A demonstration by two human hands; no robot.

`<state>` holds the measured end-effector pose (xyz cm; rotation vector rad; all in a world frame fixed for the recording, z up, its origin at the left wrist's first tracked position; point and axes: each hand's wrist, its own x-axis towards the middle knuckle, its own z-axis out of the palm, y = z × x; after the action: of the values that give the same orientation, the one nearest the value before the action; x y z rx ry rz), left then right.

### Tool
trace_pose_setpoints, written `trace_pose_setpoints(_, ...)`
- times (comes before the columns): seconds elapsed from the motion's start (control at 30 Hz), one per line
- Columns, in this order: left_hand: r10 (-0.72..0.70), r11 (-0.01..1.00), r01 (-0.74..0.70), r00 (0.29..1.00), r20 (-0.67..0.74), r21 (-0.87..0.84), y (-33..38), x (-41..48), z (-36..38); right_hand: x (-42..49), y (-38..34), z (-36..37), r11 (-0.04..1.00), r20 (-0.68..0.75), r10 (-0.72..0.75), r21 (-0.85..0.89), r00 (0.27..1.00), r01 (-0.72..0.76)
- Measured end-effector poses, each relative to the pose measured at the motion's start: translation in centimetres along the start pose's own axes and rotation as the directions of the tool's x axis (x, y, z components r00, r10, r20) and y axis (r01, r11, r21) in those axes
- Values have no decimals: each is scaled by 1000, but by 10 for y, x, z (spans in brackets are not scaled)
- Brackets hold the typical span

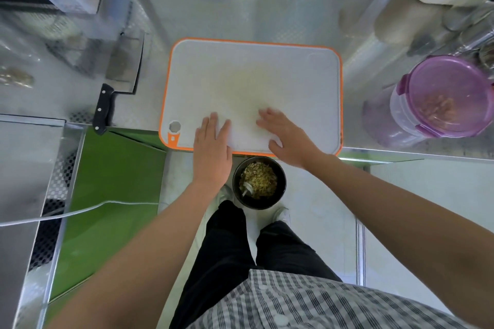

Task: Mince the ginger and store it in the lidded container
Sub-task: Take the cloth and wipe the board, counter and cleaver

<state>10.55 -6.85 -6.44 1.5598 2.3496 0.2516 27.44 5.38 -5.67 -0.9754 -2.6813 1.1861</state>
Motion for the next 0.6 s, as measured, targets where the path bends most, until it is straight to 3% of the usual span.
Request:
trace_pose_setpoints(0.07, 21, 1000, -21, 1000, 13, -17, 4, -5, 1, -12, -4, 3, 999, 21, -36, 11, 999, 36)
trace_pose_setpoints(0.13, 54, 998, -53, 998, 36, -46, 9, -10, 4, -25, -2, 1, 999, -47, -15, 34, 999, 17)
trace_pose_setpoints(0.23, 87, 982, -76, 995, 58, -170, 17, -22, 6, -34, 3, -3, 997, -111, 49, 64, 993, -42)
trace_pose_setpoints(0.33, 204, 942, -170, 975, 90, -289, 30, -38, 7, -44, 1, 1, 996, -139, 20, 86, 990, -8)
trace_pose_setpoints(0.4, 187, 930, -152, 980, 75, -334, 35, -43, 10, -50, 2, 4, 997, -165, 30, 69, 986, -19)
trace_pose_setpoints(0.5, 153, 936, -122, 986, 71, -329, 41, -48, 12, -59, 3, 7, 999, -57, -10, 44, 998, 13)
trace_pose_setpoints(0.6, 209, 912, -162, 974, 88, -378, 47, -54, 10, -63, 6, 6, 997, -143, 20, 74, 989, -9)
